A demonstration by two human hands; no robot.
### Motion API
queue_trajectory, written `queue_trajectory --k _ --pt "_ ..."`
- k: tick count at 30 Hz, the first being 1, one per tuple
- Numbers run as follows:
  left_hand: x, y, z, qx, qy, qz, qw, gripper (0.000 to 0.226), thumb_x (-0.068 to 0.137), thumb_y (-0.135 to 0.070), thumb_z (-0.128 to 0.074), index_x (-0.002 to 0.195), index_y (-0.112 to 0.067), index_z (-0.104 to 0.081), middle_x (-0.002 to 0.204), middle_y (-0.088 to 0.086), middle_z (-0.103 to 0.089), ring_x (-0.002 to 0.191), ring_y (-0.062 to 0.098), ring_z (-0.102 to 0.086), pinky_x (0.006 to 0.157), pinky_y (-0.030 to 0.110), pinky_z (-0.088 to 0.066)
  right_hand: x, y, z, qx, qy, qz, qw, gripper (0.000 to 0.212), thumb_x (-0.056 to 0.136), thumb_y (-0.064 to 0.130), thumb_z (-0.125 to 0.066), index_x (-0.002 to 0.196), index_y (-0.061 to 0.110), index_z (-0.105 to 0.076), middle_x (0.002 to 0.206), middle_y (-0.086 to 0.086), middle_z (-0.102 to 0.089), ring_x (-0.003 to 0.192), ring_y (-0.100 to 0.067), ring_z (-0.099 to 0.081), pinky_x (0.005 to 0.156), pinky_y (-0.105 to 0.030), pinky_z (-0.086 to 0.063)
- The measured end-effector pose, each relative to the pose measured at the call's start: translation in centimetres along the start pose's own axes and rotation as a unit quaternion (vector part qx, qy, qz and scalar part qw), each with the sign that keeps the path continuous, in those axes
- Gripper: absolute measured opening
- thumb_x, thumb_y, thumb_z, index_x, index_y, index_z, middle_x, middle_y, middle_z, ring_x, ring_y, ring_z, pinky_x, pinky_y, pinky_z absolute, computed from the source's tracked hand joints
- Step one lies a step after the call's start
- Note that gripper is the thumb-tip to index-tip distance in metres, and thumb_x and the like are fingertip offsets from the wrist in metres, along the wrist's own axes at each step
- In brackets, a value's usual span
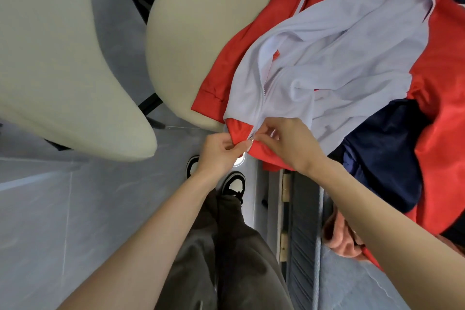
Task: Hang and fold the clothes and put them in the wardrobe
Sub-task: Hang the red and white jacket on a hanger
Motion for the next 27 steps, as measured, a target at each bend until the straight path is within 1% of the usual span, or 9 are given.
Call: queue_trajectory --k 4,8,10,12,15,18,21,24,27 --pt "-0.3 0.4 1.1 0.037 -0.018 0.004 0.999 0.007 0.086 -0.013 -0.069 0.082 -0.007 -0.072 0.081 0.011 -0.072 0.074 0.012 -0.065 0.077 0.033 -0.053 1.8 -0.2 2.8 -0.047 -0.074 -0.041 0.995 0.014 0.089 0.030 -0.062 0.082 0.018 -0.066 0.080 0.008 -0.067 0.077 -0.018 -0.062 0.067 -0.031 -0.046" --pt "-0.2 2.2 3.6 0.100 -0.071 0.066 0.990 0.016 0.088 -0.018 -0.065 0.088 -0.002 -0.067 0.078 0.009 -0.066 0.071 0.015 -0.056 0.061 0.025 -0.045 3.9 -1.3 8.1 -0.014 -0.188 -0.108 0.976 0.013 0.087 0.026 -0.063 0.083 0.014 -0.067 0.085 0.000 -0.070 0.078 -0.023 -0.064 0.072 -0.032 -0.046" --pt "-0.2 2.6 4.7 0.131 -0.116 0.089 0.980 0.015 0.091 -0.019 -0.060 0.084 -0.007 -0.060 0.076 0.003 -0.059 0.074 0.019 -0.054 0.056 0.025 -0.039 4.6 -1.3 9.3 0.021 -0.176 -0.114 0.978 0.011 0.085 0.023 -0.063 0.080 0.015 -0.069 0.081 0.000 -0.070 0.072 -0.019 -0.064 0.072 -0.031 -0.049" --pt "-0.5 1.8 5.0 0.145 -0.185 0.097 0.967 0.011 0.091 -0.017 -0.060 0.090 -0.010 -0.052 0.090 0.005 -0.057 0.088 0.024 -0.054 0.066 0.028 -0.038 4.9 -0.9 9.1 0.040 -0.132 -0.107 0.985 0.010 0.085 0.020 -0.065 0.080 0.014 -0.072 0.076 0.001 -0.069 0.064 -0.009 -0.063 0.069 -0.023 -0.050" --pt "-0.7 -1.6 3.2 0.213 -0.254 0.008 0.943 0.044 0.079 -0.019 -0.073 0.113 -0.009 -0.047 0.116 0.009 -0.047 0.113 0.025 -0.040 0.087 0.027 -0.031 4.8 0.0 8.8 0.061 -0.101 -0.089 0.989 0.009 0.086 0.019 -0.067 0.079 0.017 -0.072 0.071 0.007 -0.067 0.057 0.006 -0.059 0.060 -0.007 -0.045" --pt "0.2 -6.0 -0.8 0.290 -0.185 -0.126 0.931 0.055 0.076 -0.028 -0.076 0.120 -0.016 -0.045 0.119 0.004 -0.043 0.112 0.021 -0.037 0.091 0.030 -0.035 4.9 0.3 9.1 0.085 -0.082 -0.084 0.989 0.011 0.087 0.017 -0.067 0.078 0.020 -0.071 0.072 0.006 -0.068 0.056 0.008 -0.057 0.059 -0.004 -0.042" --pt "2.1 -9.3 -3.7 0.371 -0.129 -0.194 0.899 0.032 0.088 -0.030 -0.064 0.113 -0.017 -0.050 0.114 0.000 -0.050 0.106 0.020 -0.044 0.083 0.031 -0.040 5.4 0.2 9.8 0.068 -0.053 -0.084 0.993 0.014 0.087 0.020 -0.067 0.074 0.024 -0.071 0.071 0.009 -0.069 0.059 0.007 -0.057 0.058 -0.007 -0.041" --pt "3.8 -11.0 -4.3 0.389 -0.128 -0.212 0.887 0.003 0.094 -0.016 -0.055 0.095 -0.014 -0.054 0.097 0.002 -0.058 0.092 0.023 -0.054 0.066 0.032 -0.039 5.9 -0.4 10.7 0.001 -0.050 -0.091 0.995 0.015 0.088 0.024 -0.064 0.074 0.027 -0.067 0.073 0.012 -0.068 0.070 -0.002 -0.059 0.062 -0.021 -0.045" --pt "4.6 -10.8 -4.0 0.416 -0.124 -0.188 0.881 0.004 0.093 -0.011 -0.054 0.092 -0.015 -0.054 0.094 0.001 -0.059 0.089 0.023 -0.056 0.063 0.028 -0.031 6.7 -1.0 11.8 -0.101 -0.086 -0.097 0.986 0.012 0.092 0.026 -0.058 0.087 0.020 -0.068 0.087 0.006 -0.069 0.083 -0.017 -0.060 0.068 -0.032 -0.047"
Point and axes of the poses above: each hand's wrist, its own x-axis towards the middle knuckle, its own z-axis out of the back of the hand, y = z × x, the point moved 5 cm from there along x, towards the middle knuckle
